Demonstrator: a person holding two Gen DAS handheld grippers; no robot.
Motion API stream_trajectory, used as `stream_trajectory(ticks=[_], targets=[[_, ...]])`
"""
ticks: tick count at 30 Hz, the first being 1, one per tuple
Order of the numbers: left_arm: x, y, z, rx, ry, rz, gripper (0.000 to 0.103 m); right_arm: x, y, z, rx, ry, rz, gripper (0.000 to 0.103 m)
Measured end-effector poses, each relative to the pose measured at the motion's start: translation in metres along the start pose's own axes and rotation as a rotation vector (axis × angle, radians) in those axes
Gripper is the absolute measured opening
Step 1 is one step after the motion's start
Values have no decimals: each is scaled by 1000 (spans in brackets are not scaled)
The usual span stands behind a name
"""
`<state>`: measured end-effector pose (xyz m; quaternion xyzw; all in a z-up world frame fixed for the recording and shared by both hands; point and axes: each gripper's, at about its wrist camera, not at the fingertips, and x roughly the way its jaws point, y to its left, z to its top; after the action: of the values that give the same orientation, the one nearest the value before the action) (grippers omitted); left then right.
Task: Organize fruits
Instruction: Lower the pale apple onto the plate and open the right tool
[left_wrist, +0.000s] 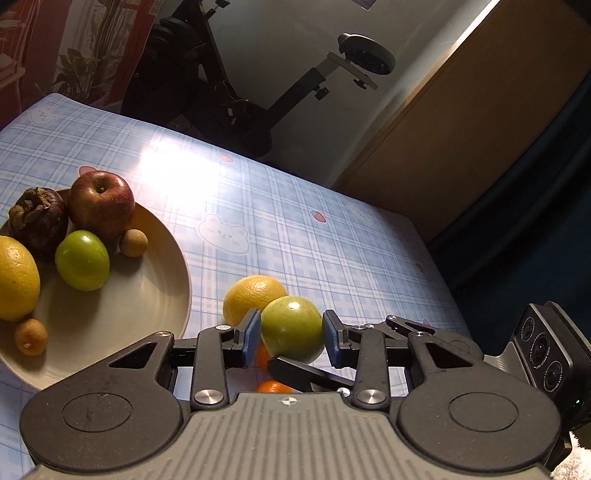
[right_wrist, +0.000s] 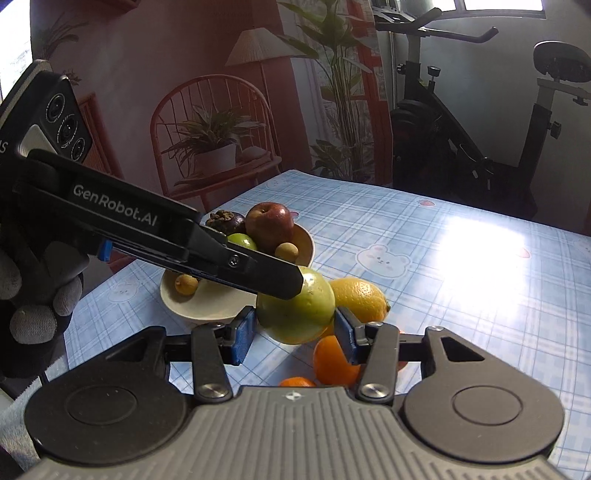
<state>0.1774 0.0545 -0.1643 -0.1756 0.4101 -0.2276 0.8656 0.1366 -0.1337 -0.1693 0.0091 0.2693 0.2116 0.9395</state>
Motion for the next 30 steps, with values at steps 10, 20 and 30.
stream_trajectory(ticks=[10, 20, 30], targets=[[-2, 72, 31, -118, -14, 49, 37, 86, 34, 39, -121, 131, 4, 49], [10, 101, 36, -162, 12, 59, 35, 127, 38, 44, -180, 229, -28, 49], [18, 107, 35, -167, 5, 86, 30, 141, 41, 42, -205, 252, -43, 49]])
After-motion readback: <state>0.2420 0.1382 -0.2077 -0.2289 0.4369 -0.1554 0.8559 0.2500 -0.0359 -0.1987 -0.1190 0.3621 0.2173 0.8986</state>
